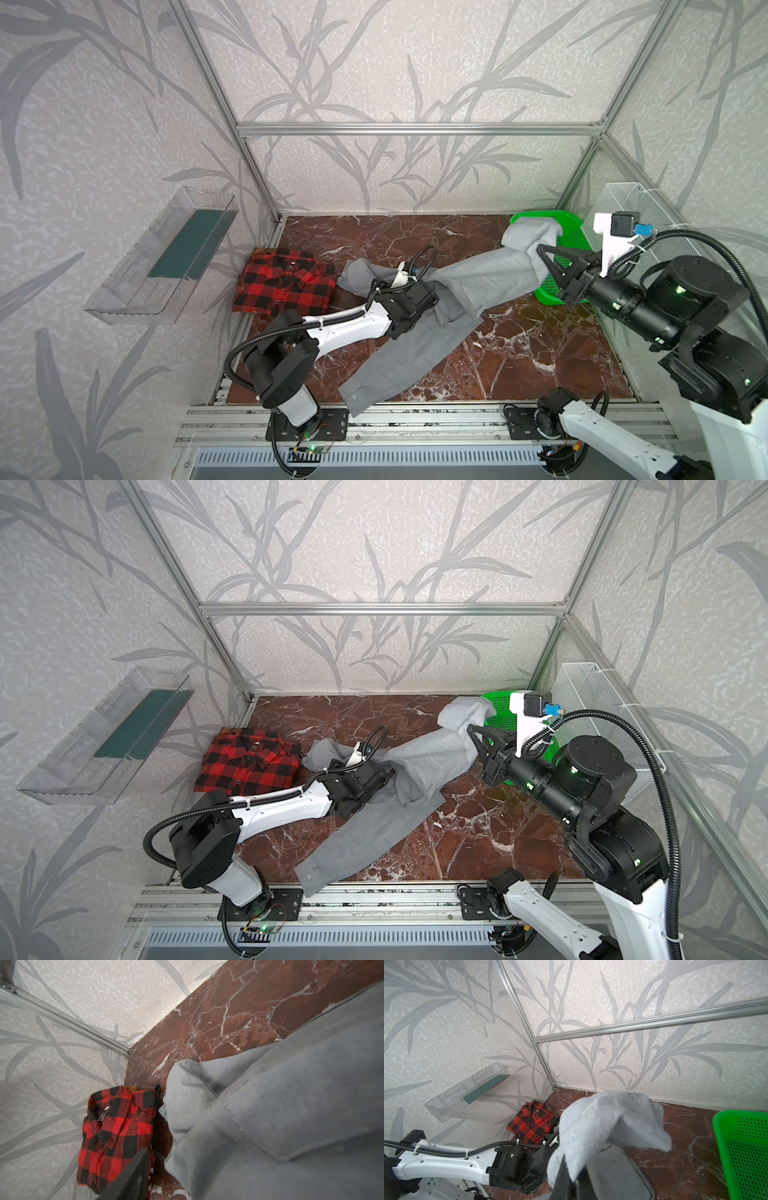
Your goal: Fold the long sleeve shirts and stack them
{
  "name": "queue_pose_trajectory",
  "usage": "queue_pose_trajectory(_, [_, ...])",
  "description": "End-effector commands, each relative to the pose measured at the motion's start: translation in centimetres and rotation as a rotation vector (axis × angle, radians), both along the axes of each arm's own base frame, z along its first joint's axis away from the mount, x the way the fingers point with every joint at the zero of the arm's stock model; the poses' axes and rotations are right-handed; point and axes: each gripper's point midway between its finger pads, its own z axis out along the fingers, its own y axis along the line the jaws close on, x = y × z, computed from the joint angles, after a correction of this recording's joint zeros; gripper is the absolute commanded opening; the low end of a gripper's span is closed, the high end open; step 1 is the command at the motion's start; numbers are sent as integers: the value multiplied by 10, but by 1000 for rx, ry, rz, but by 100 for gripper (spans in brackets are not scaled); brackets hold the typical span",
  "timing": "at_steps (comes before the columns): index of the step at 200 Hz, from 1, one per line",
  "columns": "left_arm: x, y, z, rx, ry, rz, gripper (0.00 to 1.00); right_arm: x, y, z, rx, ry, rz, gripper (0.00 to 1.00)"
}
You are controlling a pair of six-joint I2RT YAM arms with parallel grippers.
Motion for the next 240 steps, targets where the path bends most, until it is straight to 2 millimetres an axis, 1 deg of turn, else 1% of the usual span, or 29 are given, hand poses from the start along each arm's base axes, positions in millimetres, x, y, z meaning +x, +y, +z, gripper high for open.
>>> queue_pose_trajectory(1, [1,7,11,-39,16,27,56,-9,-10,14,-15,-53,-29,0])
queue_pose_trajectory(16, [-2,11,15,-42,39,23,53,-8,-15,13,-34,-55,-52,0])
queue_pose_trajectory(33, [-10,10,23,-48,97,-18,43,-5,-18,10,-55,-44,-74,0])
queue_pose_trajectory(45, [-17,11,28,-58,130,-50,41,-4,-17,8,-58,-40,-71,0])
queue_pose_trajectory(49, [-20,11,28,-64,146,-65,39,-4,-16,8,-57,-38,-68,0])
queue_pose_trajectory(59, [-26,12,29,-68,177,-95,32,-3,-15,7,-54,-37,-62,0])
queue_pose_trajectory(68, [-32,15,27,-60,210,-119,29,-1,-12,5,-55,-30,-56,0])
queue_pose_trajectory(78, [-36,19,25,-50,233,-138,21,1,-10,3,-57,-20,-50,0])
queue_pose_trajectory(100, [-44,33,23,-35,288,-150,13,7,-3,-4,-64,5,-27,0])
queue_pose_trajectory(113, [-49,38,24,-36,320,-163,12,10,0,-8,-71,22,-18,0])
queue_pose_trajectory(129, [-56,39,31,-56,338,-180,11,15,3,-12,-80,32,-17,0])
queue_pose_trajectory(153, [-70,40,45,-93,375,-210,15,23,2,-13,-101,32,-39,0])
queue_pose_trajectory(173, [-80,51,58,-73,397,-212,16,32,1,-13,-124,43,-59,0])
queue_pose_trajectory(185, [-87,52,68,-100,403,-227,12,37,3,-16,-132,60,-57,0])
queue_pose_trajectory(197, [-97,49,78,-139,430,-264,0,44,8,-22,-126,86,-46,0])
queue_pose_trajectory(207, [-103,47,85,-167,443,-288,0,47,18,-27,-109,107,-2,0])
queue_pose_trajectory(223, [-112,41,86,-200,480,-329,0,54,31,-39,-83,158,50,0])
queue_pose_trajectory(240, [-122,29,73,-262,546,-366,0,66,39,-52,-55,201,58,0])
